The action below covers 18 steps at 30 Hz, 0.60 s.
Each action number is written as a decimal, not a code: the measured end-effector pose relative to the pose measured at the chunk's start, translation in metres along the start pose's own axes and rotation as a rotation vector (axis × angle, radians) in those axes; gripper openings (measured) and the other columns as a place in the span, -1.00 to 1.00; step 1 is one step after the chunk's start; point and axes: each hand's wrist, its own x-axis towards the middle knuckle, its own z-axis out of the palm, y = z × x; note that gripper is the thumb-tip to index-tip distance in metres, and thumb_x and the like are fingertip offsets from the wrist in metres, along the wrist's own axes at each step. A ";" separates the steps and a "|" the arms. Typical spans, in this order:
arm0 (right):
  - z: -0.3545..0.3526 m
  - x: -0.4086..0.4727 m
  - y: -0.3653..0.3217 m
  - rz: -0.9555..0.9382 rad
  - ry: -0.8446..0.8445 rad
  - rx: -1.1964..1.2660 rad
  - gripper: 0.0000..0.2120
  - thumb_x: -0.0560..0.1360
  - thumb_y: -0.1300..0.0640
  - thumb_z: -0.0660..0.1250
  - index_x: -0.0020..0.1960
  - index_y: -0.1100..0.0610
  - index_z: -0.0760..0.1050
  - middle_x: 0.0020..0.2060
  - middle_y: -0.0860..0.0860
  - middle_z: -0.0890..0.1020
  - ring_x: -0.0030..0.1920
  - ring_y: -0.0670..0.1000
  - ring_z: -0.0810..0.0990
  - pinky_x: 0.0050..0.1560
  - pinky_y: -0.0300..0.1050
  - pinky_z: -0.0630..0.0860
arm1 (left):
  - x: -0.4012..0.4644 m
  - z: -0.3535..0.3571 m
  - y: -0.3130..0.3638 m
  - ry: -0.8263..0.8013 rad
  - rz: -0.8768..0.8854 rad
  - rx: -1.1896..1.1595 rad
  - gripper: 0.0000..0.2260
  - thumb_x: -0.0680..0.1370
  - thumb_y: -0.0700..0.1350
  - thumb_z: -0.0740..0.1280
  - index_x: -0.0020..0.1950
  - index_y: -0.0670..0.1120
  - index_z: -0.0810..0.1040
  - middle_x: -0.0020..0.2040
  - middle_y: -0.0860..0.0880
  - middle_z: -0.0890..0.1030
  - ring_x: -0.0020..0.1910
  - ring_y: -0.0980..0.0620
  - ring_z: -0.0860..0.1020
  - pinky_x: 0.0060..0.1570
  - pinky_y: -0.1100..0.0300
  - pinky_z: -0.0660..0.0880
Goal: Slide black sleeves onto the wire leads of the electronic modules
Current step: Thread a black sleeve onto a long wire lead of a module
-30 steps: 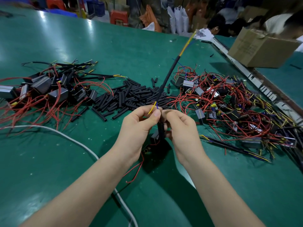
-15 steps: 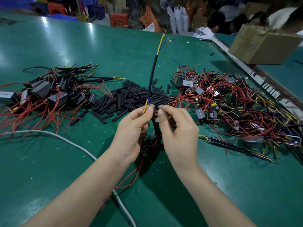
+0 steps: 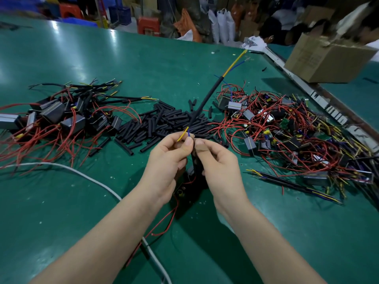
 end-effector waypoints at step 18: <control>-0.019 0.007 -0.016 0.186 -0.212 0.137 -0.86 0.41 -0.07 0.33 -0.21 -0.13 0.67 -0.17 -0.03 0.61 -0.09 -0.06 0.49 -0.16 -0.11 0.32 | 0.002 0.001 0.000 -0.071 -0.103 0.104 -0.58 0.29 0.07 0.41 0.08 -0.06 0.51 -0.27 0.12 0.57 -0.35 0.23 0.46 -0.40 0.28 0.29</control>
